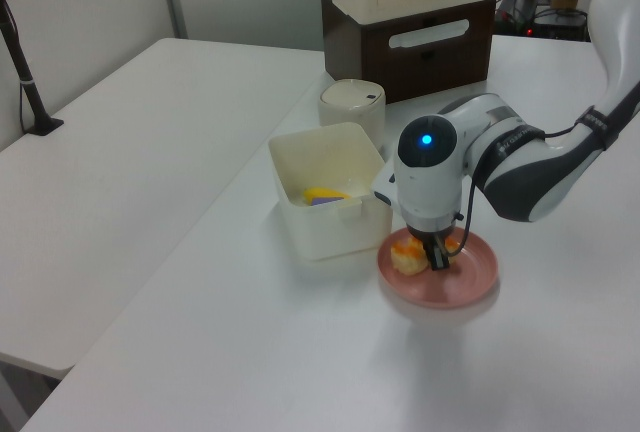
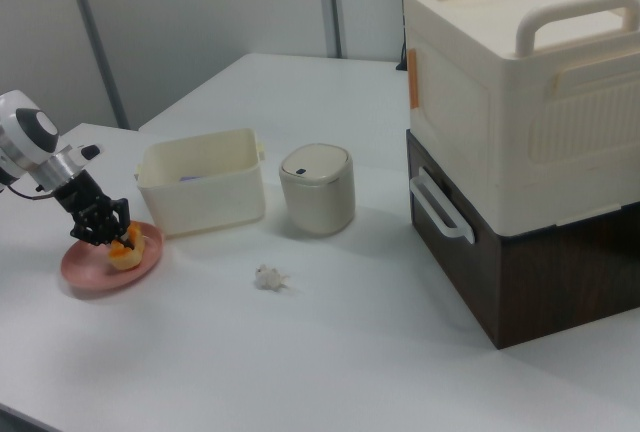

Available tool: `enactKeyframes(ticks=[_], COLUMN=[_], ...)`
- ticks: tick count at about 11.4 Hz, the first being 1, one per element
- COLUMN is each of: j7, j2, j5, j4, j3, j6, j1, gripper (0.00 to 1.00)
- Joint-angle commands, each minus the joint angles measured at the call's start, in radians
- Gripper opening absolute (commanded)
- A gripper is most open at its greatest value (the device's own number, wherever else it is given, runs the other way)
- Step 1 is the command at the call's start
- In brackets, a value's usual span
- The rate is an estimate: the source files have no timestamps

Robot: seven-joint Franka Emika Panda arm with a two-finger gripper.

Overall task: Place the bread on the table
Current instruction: 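Lower the gripper and close it around the bread roll, then lift the bread roll off the plate and carry it beside the tissue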

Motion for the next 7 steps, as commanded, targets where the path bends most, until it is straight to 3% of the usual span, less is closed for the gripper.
enactKeyframes(ticks=[1,3,7], j7=[-0.187,-0.408,-0.711], j2=[-0.065,-0.123,-0.180], j5=[0.019,0.097,0.113], j4=[-0.005,-0.005,-0.007], j3=[0.000,0.032,0.029], j6=[-0.063,-0.172,-0.339], j1=[-0.033,-0.072,-0.115], gripper=[0.00,0.00,0.00])
